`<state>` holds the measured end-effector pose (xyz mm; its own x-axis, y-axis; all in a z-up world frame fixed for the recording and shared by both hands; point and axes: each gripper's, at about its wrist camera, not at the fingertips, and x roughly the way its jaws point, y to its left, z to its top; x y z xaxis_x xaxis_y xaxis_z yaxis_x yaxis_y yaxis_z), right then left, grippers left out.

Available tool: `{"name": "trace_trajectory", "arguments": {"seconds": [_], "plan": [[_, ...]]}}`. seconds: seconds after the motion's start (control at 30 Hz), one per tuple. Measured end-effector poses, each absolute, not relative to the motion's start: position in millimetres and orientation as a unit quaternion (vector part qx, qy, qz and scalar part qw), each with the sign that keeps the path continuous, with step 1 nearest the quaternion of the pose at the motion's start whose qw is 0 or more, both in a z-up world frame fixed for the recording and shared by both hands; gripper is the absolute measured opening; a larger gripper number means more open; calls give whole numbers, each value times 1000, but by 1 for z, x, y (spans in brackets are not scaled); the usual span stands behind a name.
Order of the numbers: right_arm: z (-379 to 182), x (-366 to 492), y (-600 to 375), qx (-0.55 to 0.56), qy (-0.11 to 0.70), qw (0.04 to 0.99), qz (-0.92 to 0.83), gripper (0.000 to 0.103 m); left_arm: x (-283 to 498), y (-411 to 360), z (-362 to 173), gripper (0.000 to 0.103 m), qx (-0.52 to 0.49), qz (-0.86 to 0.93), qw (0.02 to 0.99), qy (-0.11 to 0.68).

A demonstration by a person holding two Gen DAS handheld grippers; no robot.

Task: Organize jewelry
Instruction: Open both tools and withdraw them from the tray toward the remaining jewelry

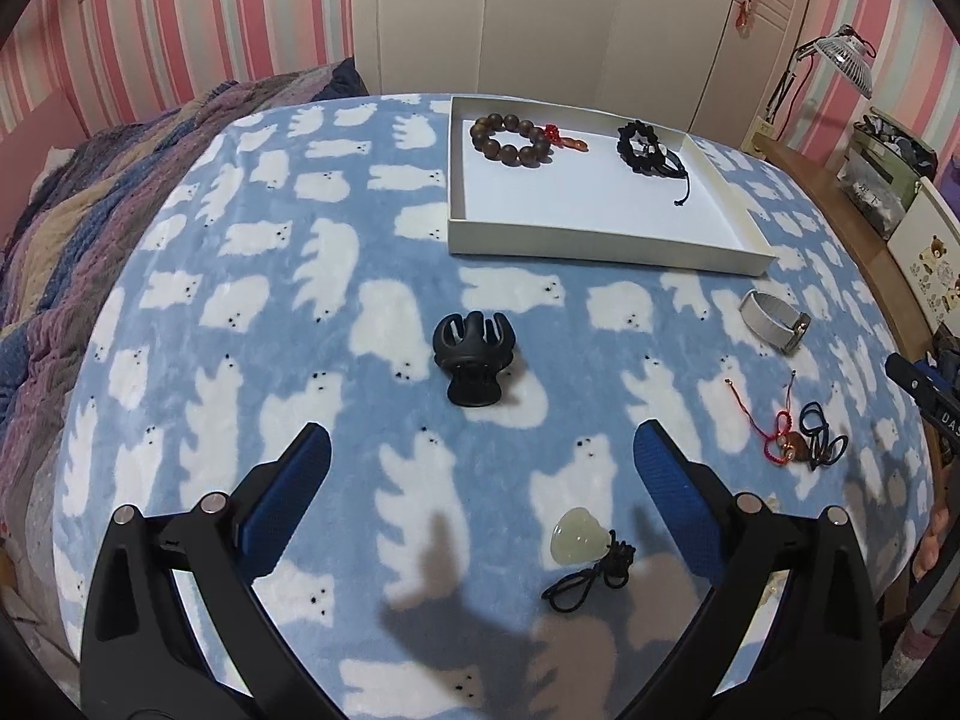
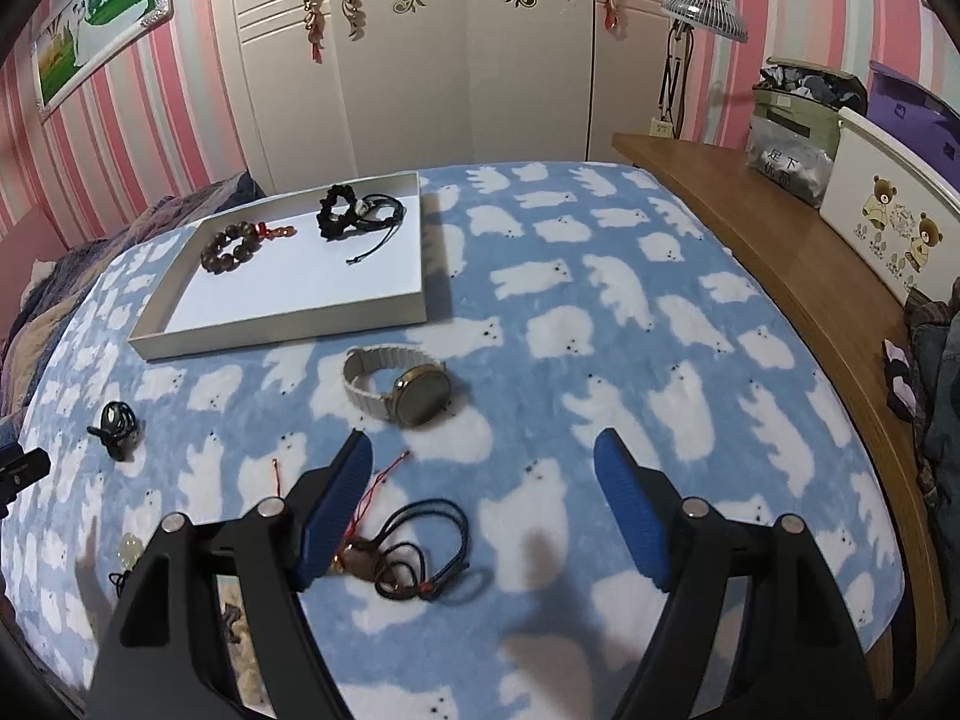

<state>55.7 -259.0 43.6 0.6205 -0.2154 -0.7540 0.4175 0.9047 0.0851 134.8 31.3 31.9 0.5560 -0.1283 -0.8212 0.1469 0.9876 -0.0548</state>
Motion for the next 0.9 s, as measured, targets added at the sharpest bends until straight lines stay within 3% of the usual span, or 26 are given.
{"name": "trace_trajectory", "arguments": {"seconds": [0.9], "plan": [[14, 15, -241, 129, 416, 879, -194, 77, 99, 28, 4, 100, 16, -79, 875, 478]]}}
